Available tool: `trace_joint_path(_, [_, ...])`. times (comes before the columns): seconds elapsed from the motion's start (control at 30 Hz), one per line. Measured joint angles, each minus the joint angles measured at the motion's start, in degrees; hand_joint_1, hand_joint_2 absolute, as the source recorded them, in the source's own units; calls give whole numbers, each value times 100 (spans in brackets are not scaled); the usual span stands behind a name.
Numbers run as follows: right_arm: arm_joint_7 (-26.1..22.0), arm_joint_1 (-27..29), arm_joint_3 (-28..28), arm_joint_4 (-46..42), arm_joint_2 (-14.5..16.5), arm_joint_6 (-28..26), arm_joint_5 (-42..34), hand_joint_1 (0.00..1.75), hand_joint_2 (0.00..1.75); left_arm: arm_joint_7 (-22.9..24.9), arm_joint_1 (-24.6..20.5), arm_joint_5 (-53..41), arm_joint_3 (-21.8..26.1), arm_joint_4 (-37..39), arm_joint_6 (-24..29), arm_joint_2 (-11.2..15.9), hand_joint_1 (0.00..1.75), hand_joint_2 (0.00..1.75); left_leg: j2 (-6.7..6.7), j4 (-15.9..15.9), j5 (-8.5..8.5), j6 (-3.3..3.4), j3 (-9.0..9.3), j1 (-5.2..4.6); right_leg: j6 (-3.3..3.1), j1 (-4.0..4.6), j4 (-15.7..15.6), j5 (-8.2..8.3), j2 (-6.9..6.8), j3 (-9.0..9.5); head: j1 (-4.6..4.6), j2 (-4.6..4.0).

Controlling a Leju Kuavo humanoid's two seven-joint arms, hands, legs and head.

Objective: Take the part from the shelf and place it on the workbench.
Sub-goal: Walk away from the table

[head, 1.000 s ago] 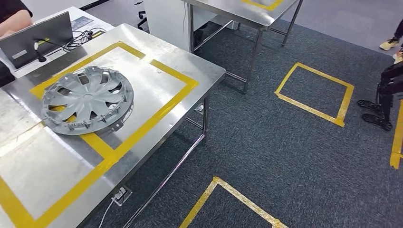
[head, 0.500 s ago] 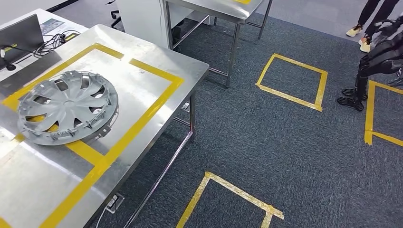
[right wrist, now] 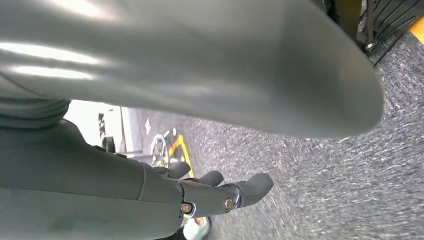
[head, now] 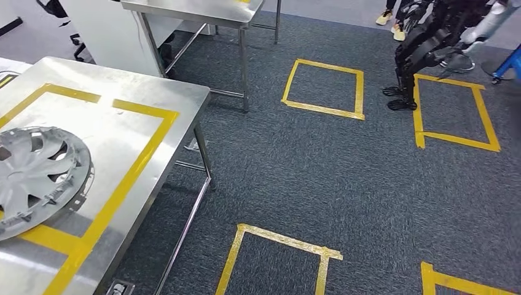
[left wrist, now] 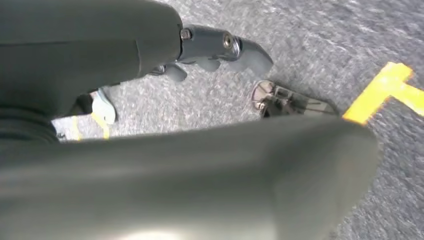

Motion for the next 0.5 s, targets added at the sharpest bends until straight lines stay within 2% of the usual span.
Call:
trace_joint_path(0.03, [-1, -1, 2, 0, -3, 1, -1, 0, 0, 2, -9, 0, 0, 0, -2, -1, 0, 0, -82, -229, 62, 5, 103, 8, 40, 0, 42, -15, 58, -28, -15, 0])
trace_joint_path(0.07, [-3, 1, 3, 0, -5, 1, -1, 0, 0, 6, -19, 0, 0, 0, -5, -3, 0, 0, -129, -318, 49, 16, 152, 4, 78, -4, 68, -22, 103, -65, -17, 0])
trace_joint_path(0.13, [-8, 10, 5, 1, -13, 1, -1, 0, 0, 20, -35, 0, -1, -2, -12, -9, 0, 0, -40, -323, 56, 69, 180, -9, 143, -24, 77, -15, 184, -149, 0, 0])
trace_joint_path(0.17, [-10, 19, 6, 2, -15, 2, -1, 0, 0, 26, -37, 0, -1, -2, -11, -9, 0, 0, 11, -329, 65, 101, 200, -9, 168, -28, 117, -38, 136, -191, 16, 0])
trace_joint_path(0.23, [-14, 27, 8, 8, -22, 3, -2, 0, 0, 32, -36, 0, -2, 0, 1, -9, 0, 0, 121, -345, 83, 167, 206, -6, 207, -25, 468, -240, -135, -370, 81, 0])
trace_joint_path(0.27, [-16, 25, 9, 10, -22, 3, -3, 0, 0, 32, -33, 0, -2, 2, 13, -7, 0, 0, 177, -346, 82, 188, 201, -22, 219, -24, 810, -416, -302, -534, 122, 0])
trace_joint_path(0.3, [-17, 22, 10, 11, -25, 3, -5, 0, 0, 31, -29, -1, -2, 2, 26, -7, 0, 0, 238, -345, 79, 205, 193, -38, 230, -28, 1206, -598, -398, -733, 160, 0])
trace_joint_path(0.33, [-17, 20, 10, 12, -26, 3, -6, 0, 0, 31, -26, -2, -2, 2, 40, -7, 0, 0, 304, -345, 73, 216, 188, -51, 233, -33, 1547, -724, -434, -906, 184, 0])
trace_joint_path(0.37, [-18, 20, 10, 13, -26, 3, -7, 0, 0, 31, -23, -4, -2, 2, 54, -7, 0, 0, 369, -344, 66, 222, 187, -62, 228, -35, 1731, -752, -450, -1002, 200, 0])
trace_joint_path(0.4, [-20, 23, 11, 13, -26, 3, -8, 0, 0, 31, -24, -7, -2, 2, 68, -7, 0, 0, 427, -344, 60, 225, 190, -70, 215, -33, 1697, -676, -460, -989, 215, 0])
trace_joint_path(0.43, [-23, 27, 11, 13, -26, 3, -9, 0, 0, 30, -28, -9, -2, 2, 79, -7, 0, 0, 478, -344, 52, 225, 198, -76, 188, -26, 1436, -513, -483, -861, 230, 0])
trace_joint_path(0.5, [-31, 25, 13, 13, -30, 3, -9, 0, 0, 28, -36, -12, -2, 2, 96, -10, 0, 0, 562, -340, 29, 204, 218, -95, 107, 19, 643, -185, -654, -460, 261, 0])
